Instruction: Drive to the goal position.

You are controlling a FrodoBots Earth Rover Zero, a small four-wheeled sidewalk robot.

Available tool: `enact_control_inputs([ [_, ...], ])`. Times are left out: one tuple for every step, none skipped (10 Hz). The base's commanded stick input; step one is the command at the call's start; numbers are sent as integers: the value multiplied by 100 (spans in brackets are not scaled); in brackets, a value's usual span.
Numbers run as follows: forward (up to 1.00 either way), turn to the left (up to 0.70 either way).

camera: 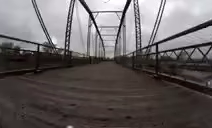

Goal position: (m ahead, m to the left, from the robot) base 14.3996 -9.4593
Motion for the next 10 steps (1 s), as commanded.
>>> enact_control_inputs([
  [100,0],
  [100,0],
  [100,0],
  [100,0],
  [100,0],
  [100,0],
  [100,0],
  [100,0],
  [100,0],
  [100,0],
])
